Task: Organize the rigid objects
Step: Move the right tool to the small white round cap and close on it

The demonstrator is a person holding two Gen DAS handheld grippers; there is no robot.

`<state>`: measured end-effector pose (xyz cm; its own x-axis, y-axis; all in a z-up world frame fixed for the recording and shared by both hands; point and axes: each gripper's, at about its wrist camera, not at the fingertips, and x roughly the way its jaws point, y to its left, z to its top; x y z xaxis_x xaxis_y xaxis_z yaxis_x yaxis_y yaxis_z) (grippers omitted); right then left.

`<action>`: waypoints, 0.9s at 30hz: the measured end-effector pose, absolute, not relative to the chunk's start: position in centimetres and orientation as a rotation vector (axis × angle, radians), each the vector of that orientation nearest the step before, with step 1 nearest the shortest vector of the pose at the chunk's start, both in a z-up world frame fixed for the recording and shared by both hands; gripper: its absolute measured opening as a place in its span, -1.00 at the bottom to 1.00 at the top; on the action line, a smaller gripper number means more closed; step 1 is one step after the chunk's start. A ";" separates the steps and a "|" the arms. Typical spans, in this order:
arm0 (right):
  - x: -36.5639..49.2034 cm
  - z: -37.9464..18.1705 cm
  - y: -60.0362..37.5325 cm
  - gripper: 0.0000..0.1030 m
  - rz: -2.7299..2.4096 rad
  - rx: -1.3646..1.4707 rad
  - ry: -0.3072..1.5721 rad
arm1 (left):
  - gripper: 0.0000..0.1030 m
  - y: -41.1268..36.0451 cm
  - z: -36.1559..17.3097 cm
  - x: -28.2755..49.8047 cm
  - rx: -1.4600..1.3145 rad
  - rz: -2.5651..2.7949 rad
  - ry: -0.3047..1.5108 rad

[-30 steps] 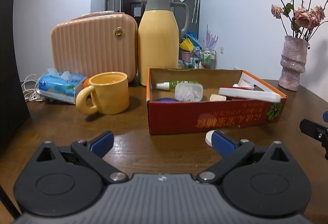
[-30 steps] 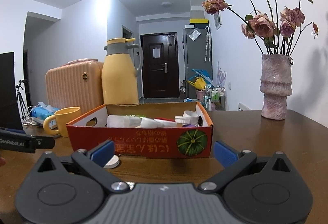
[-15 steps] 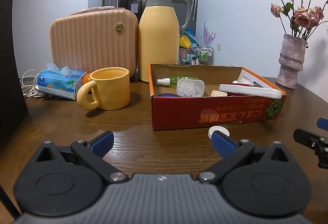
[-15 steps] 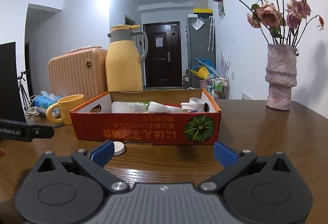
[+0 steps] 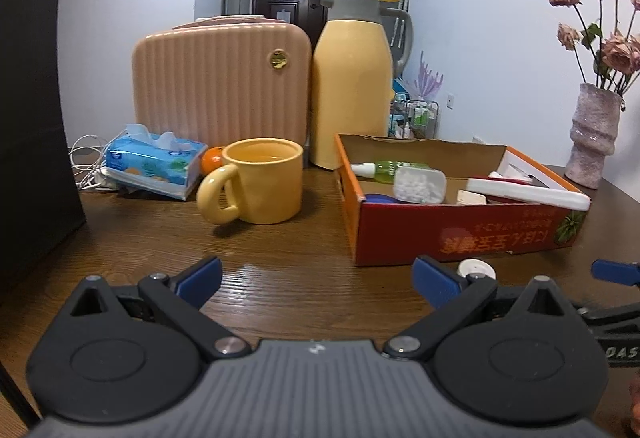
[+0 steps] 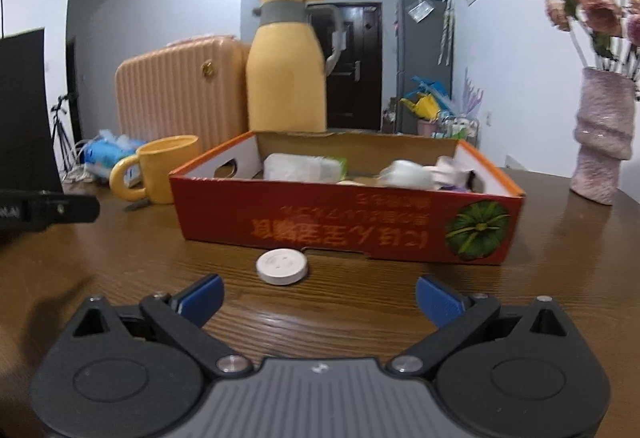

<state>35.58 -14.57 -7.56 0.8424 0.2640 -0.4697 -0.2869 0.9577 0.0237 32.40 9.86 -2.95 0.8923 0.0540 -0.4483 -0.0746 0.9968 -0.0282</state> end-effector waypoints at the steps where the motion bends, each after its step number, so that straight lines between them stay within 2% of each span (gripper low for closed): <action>1: 35.8 -7.6 -14.2 0.96 0.298 -0.051 0.492 | 1.00 10.1 -2.9 32.4 -0.049 0.070 0.463; 3: 36.4 -7.8 -13.3 0.90 0.306 -0.065 0.504 | 1.00 10.7 -2.9 32.4 -0.056 0.076 0.461; 8: 38.3 -8.2 -11.5 0.53 0.313 -0.094 0.557 | 1.00 11.7 -2.8 32.6 -0.064 0.095 0.465; 11: 39.4 -8.4 -10.8 0.38 0.318 -0.088 0.581 | 1.00 12.2 -2.9 32.8 -0.061 0.108 0.470; 18: 42.1 -9.0 -9.5 0.17 0.313 -0.089 0.632 | 1.00 13.0 -3.2 33.5 -0.074 0.130 0.492; 19: 42.5 -9.0 -9.3 0.10 0.309 -0.093 0.641 | 1.00 13.0 -3.3 33.5 -0.077 0.130 0.496; 20: 42.8 -9.2 -9.1 -0.15 0.306 -0.095 0.657 | 1.00 13.1 -3.3 33.6 -0.079 0.130 0.499; 21: 43.0 -9.3 -9.1 -0.25 0.308 -0.091 0.666 | 1.00 13.0 -3.4 33.7 -0.077 0.130 0.502; 27: 41.6 -8.8 -9.9 -0.28 0.346 -0.078 0.626 | 1.00 12.8 -3.6 33.9 -0.067 0.131 0.511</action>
